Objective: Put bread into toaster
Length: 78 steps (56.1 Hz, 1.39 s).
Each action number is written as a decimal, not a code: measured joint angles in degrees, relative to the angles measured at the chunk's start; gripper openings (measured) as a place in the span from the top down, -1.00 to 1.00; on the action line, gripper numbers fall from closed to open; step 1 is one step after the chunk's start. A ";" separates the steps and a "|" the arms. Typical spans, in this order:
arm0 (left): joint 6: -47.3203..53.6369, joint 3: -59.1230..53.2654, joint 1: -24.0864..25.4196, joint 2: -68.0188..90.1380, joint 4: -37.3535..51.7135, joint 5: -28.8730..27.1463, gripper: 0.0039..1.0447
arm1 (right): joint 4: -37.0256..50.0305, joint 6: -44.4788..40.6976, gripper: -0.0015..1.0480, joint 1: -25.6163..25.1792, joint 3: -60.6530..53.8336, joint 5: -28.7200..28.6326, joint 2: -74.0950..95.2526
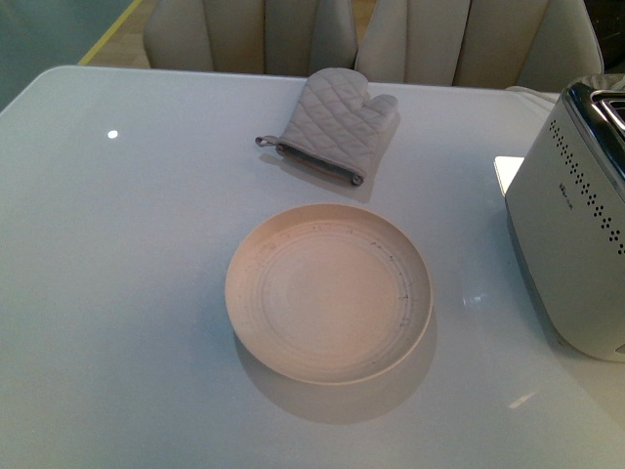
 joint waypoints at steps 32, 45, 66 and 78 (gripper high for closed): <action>0.00 0.00 0.00 0.00 0.00 0.00 -0.86 | -1.73 -1.64 0.94 0.09 -4.26 0.76 -0.96; 0.00 0.00 0.00 0.00 0.00 0.00 -0.86 | -4.22 -3.54 0.94 -0.13 -4.22 0.74 -1.33; 0.00 0.00 0.00 0.00 0.00 0.00 -0.86 | -0.76 -1.57 0.20 0.28 -4.55 -2.32 3.45; 0.00 0.00 0.00 0.00 0.00 0.00 -0.86 | 2.16 -0.68 -0.59 -2.75 -7.32 -4.87 -0.98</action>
